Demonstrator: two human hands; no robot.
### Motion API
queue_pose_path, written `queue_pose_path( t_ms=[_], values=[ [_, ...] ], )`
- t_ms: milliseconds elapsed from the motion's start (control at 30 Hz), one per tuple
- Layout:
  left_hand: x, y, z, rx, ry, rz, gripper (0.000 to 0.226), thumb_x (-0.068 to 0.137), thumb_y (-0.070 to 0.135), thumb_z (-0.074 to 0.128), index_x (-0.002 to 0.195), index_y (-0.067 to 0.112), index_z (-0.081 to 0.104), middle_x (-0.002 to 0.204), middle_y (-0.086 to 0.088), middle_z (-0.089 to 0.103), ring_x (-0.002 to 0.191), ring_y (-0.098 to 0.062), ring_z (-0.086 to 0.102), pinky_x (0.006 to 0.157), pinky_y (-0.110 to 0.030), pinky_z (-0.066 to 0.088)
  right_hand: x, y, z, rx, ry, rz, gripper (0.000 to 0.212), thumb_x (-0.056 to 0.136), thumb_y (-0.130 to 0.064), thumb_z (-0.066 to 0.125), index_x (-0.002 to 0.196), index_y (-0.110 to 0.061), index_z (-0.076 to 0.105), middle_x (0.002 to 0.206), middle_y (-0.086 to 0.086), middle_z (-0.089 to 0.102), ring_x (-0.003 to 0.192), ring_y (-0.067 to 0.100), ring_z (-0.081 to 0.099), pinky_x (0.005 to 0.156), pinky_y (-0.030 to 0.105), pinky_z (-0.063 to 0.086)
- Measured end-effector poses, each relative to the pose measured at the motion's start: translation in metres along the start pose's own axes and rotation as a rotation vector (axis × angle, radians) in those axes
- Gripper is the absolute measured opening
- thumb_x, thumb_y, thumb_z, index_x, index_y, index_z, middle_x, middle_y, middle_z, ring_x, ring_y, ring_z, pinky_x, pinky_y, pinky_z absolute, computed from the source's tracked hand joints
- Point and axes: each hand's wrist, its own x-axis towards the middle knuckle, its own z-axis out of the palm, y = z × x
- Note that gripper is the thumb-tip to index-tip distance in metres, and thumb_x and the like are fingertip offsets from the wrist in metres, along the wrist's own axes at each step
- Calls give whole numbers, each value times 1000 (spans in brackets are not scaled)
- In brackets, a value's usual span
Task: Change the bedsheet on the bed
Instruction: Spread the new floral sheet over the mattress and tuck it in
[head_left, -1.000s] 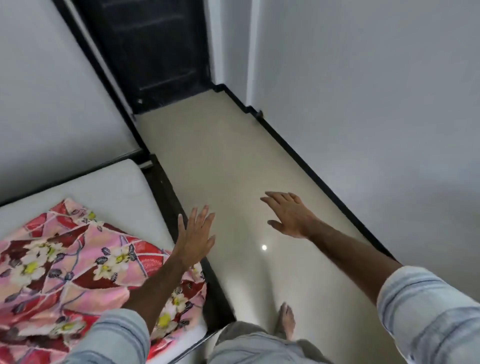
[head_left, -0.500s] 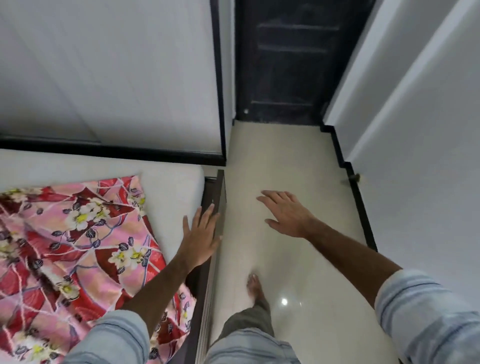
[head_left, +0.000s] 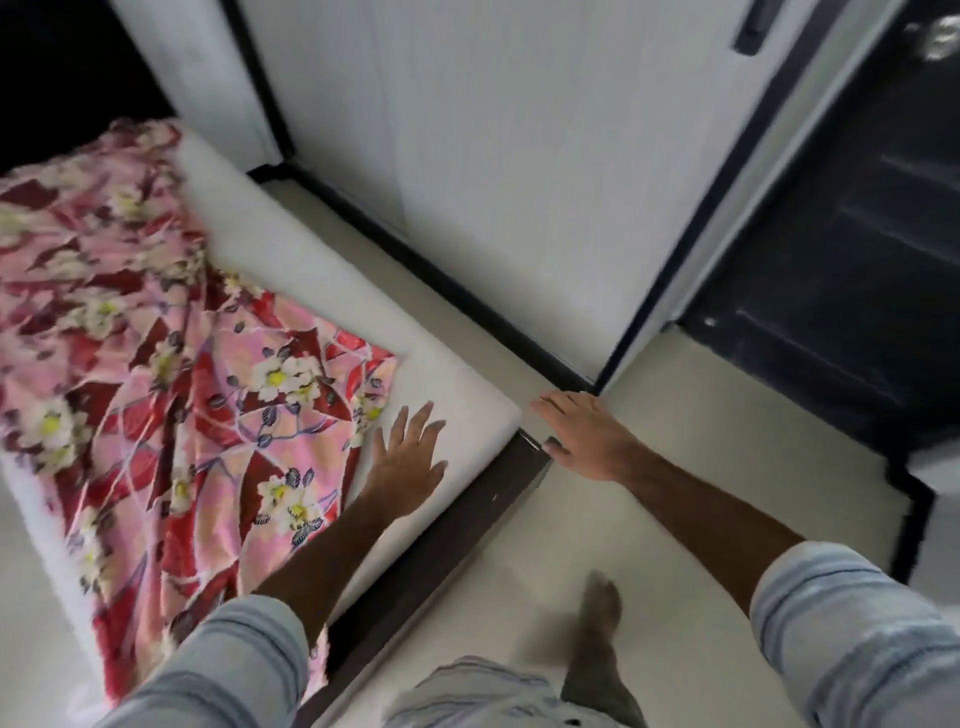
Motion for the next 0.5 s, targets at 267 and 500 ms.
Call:
queue_pose_path(
  t_ms=[267, 500],
  values=[
    [13, 12, 3, -145, 96, -498, 51, 89, 29, 73, 136, 18, 56, 155, -11, 44, 142, -39, 42, 105, -65, 37, 139, 54, -27, -40, -150, -460, 63, 87, -26, 59, 147, -17, 41, 149, 4, 39, 134, 29, 43, 111, 44, 34],
    [30, 26, -8, -279, 163, -810, 50, 96, 30, 63, 142, 17, 49, 155, -5, 42, 145, -29, 38, 107, -58, 38, 250, 43, -60, -56, -224, -685, 54, 89, -16, 58, 141, -12, 48, 141, 9, 47, 124, 29, 52, 103, 43, 43]
  ],
)
